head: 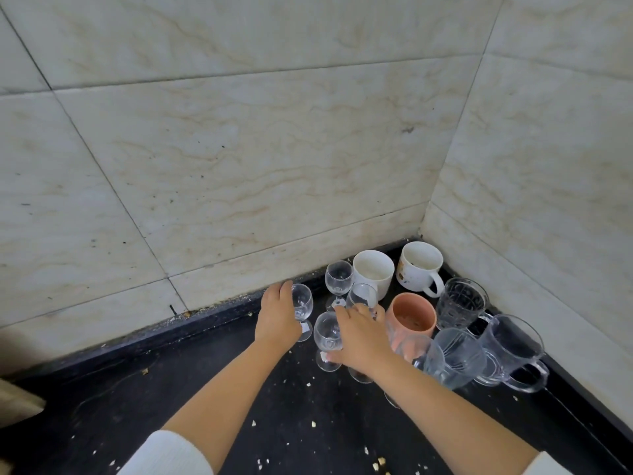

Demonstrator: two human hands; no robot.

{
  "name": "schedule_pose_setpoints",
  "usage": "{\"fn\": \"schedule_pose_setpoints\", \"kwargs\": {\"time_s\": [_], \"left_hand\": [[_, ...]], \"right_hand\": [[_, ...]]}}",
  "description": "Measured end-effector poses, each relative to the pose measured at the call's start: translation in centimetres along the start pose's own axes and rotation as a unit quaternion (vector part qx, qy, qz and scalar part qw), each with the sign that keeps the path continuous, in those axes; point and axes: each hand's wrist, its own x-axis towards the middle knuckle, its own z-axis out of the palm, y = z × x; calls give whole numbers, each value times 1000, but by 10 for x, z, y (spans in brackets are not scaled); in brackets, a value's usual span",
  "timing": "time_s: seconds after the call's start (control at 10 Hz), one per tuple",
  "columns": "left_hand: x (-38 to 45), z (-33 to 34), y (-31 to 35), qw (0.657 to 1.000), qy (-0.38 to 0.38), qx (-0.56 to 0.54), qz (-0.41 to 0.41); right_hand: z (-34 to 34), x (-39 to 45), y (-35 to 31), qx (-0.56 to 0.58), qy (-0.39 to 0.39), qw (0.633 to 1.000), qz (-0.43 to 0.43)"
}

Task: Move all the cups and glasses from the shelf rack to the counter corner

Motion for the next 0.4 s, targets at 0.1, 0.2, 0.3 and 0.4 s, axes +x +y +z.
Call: {"fn": "schedule_pose_setpoints", "kwargs": {"time_s": [0.1, 0.2, 0.3, 0.4], "left_hand": [[-17, 0, 17, 992, 13, 66, 108], [-27, 6, 36, 981, -37, 99, 165], [-34, 17, 54, 980, -57, 91, 167], [-38, 30, 58, 974, -100, 152, 137]], "right_hand": [[-25, -17, 13, 25, 14, 999, -15], [-63, -40, 32, 72, 76, 994, -17], [-110, -72, 37, 232, 217, 947, -43], [-166, -118, 42, 426, 337, 833, -102]]}}
